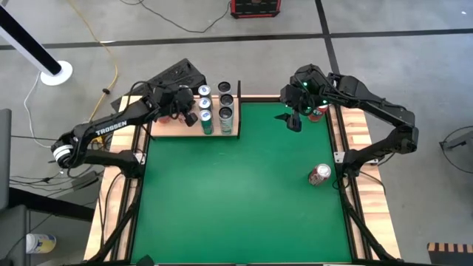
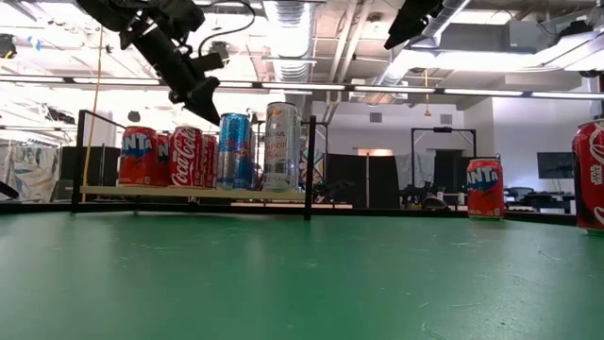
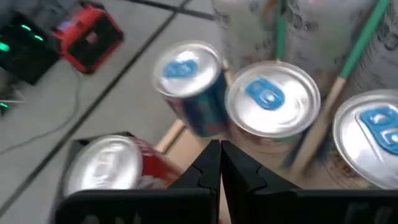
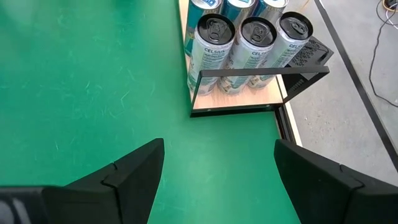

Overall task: Place canned beverage on shelf
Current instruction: Put the red soda can on the shelf aligned with the other red soda cans

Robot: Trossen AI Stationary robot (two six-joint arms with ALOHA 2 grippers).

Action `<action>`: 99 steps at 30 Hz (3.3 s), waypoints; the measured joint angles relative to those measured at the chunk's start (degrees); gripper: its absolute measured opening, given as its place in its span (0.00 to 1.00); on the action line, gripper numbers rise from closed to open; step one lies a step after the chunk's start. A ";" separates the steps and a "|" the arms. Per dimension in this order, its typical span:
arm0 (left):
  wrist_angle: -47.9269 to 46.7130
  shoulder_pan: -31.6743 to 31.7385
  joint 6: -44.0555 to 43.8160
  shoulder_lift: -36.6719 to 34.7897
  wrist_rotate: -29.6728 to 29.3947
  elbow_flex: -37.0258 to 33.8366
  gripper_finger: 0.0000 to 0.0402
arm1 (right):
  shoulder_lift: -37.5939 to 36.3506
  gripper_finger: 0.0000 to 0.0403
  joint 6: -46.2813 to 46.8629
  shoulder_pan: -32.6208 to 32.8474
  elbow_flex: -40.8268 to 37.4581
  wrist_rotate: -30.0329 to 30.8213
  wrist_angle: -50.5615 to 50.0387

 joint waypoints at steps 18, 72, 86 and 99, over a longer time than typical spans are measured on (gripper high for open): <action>-2.83 -5.32 -4.09 -11.11 10.63 -1.13 0.00 | 0.04 0.81 13.23 -2.60 -0.01 12.41 -5.04; 1.01 -19.00 -1.41 -17.03 17.14 -2.25 0.00 | -12.20 0.81 110.53 42.84 -35.72 10.05 -28.47; 1.12 -20.79 -2.48 -17.03 14.65 -2.25 0.00 | -15.66 0.77 102.62 39.57 -40.92 9.52 -21.62; 0.98 -20.75 -2.44 -17.12 14.17 -2.25 0.00 | -12.73 0.67 83.59 35.20 -31.13 14.00 -16.36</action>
